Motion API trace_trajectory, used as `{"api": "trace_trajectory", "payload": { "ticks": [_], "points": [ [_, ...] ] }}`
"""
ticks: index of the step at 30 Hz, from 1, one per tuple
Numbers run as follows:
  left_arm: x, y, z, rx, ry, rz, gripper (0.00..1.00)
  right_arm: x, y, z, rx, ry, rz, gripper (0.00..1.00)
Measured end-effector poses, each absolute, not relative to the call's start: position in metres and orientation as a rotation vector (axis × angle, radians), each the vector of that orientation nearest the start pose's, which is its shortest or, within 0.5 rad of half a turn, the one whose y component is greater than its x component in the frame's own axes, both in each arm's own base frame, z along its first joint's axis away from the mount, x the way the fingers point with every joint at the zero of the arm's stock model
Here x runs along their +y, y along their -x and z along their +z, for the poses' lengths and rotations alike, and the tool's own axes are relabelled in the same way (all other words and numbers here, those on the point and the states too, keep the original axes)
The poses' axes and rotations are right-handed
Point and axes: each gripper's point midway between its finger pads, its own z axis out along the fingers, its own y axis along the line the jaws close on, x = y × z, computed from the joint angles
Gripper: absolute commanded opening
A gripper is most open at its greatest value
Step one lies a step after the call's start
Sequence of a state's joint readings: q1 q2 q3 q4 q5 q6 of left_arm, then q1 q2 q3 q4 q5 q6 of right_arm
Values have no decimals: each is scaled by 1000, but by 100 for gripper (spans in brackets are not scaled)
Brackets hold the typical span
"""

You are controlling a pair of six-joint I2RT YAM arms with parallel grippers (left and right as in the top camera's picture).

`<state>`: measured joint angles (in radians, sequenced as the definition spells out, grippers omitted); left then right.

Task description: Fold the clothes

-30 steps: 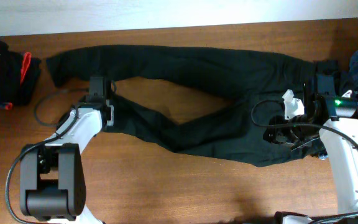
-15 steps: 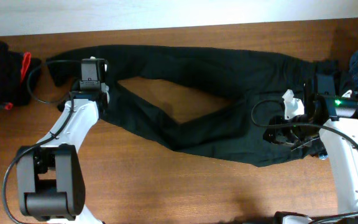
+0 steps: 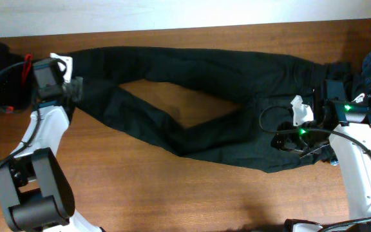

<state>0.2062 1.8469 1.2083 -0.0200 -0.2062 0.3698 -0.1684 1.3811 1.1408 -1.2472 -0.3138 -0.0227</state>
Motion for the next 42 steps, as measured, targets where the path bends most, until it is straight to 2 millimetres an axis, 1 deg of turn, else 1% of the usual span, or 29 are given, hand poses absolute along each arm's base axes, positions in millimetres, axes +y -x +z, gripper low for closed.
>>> {"api": "trace_trajectory", "payload": {
  "ticks": [2, 5, 8, 10, 11, 12, 13, 14, 16, 20, 23, 28, 30, 32, 37, 41, 42],
  "points": [
    [147, -502, 124, 2240, -62, 523, 99, 12, -249, 136, 2984, -197, 461, 43],
    [153, -501, 121, 2242, -54, 504, 99, 12, -249, 136, 2983, -197, 462, 43],
    [152, -498, 116, 2266, -56, 483, 99, 12, -250, 136, 2978, -195, 461, 43],
    [149, -493, 109, 2306, -42, 455, 99, 12, -250, 136, 2977, -195, 460, 43],
    [147, -490, 105, 2326, -32, 439, 95, 12, -250, 136, 2977, -195, 460, 43],
    [145, -487, 102, 2343, -16, 420, 76, 12, -250, 136, 2977, -195, 460, 43],
    [143, -484, 98, 2360, 0, 396, 45, 12, -250, 136, 2977, -195, 460, 43],
    [140, -482, 94, 2379, 1, 369, 26, 12, -250, 136, 2976, -195, 460, 43],
    [132, -478, 88, 2408, 1, 309, 13, 12, -251, 136, 2975, -195, 460, 43],
    [115, -476, 78, 2438, -17, 185, 1, 11, -252, 136, 2970, -193, 458, 43],
    [108, -476, 70, 2448, -25, 124, 1, 11, -252, 137, 2970, -193, 458, 43],
    [105, -485, 61, 2429, -38, 92, 1, 11, -253, 137, 2966, -192, 457, 43],
    [105, -489, 53, 2427, -40, 85, 1, 11, -254, 137, 2964, -192, 457, 43],
    [105, -491, 39, 2443, -40, 75, 1, 11, -254, 137, 2963, -191, 456, 43],
    [102, -485, 3, 2511, -36, 43, 1, 11, -254, 137, 2961, -190, 455, 43],
    [102, -479, 1, 2556, -21, 34, 1, 11, -255, 137, 2960, -189, 455, 43],
    [103, -476, 0, 2576, 0, 37, 1, 11, -255, 137, 2960, -189, 455, 46]
  ]
}}
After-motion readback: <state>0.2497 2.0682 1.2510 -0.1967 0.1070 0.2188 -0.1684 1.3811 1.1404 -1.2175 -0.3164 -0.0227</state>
